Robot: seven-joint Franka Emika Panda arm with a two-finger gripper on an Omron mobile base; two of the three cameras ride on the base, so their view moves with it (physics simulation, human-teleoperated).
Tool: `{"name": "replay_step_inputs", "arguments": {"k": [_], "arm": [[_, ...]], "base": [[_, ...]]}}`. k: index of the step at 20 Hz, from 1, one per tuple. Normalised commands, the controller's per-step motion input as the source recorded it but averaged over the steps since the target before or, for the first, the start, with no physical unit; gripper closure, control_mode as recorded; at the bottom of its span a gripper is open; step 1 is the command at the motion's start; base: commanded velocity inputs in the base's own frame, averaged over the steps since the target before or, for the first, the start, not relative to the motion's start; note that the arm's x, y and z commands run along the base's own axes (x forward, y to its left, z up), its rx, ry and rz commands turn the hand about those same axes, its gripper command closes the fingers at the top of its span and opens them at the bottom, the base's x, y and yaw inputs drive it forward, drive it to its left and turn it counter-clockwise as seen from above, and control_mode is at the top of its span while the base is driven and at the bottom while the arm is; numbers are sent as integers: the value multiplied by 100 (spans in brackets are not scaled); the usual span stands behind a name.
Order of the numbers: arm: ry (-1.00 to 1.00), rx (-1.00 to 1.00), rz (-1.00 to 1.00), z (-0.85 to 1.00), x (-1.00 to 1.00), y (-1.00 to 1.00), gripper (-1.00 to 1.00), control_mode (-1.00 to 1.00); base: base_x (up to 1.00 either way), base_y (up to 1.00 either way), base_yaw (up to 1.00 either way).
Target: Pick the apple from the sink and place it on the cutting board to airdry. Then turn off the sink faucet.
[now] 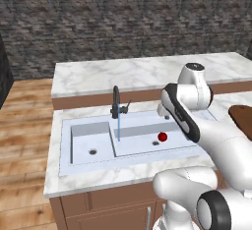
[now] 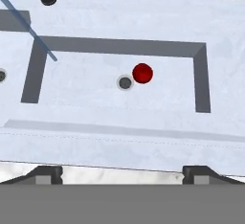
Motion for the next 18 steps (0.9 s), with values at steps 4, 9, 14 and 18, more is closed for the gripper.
{"name": "replay_step_inputs", "arguments": {"k": [4,9,14,18], "arm": [[0,0,0,-24,4,-11,-100,-100],[1,0,0,-22,6,-8,-100,-100],[1,0,0,-18,10,-8,-100,-100],[0,0,0,-20,4,-5,-100,-100]], "base": [[0,0,0],[0,0,0],[0,0,0],[0,0,0]]}}
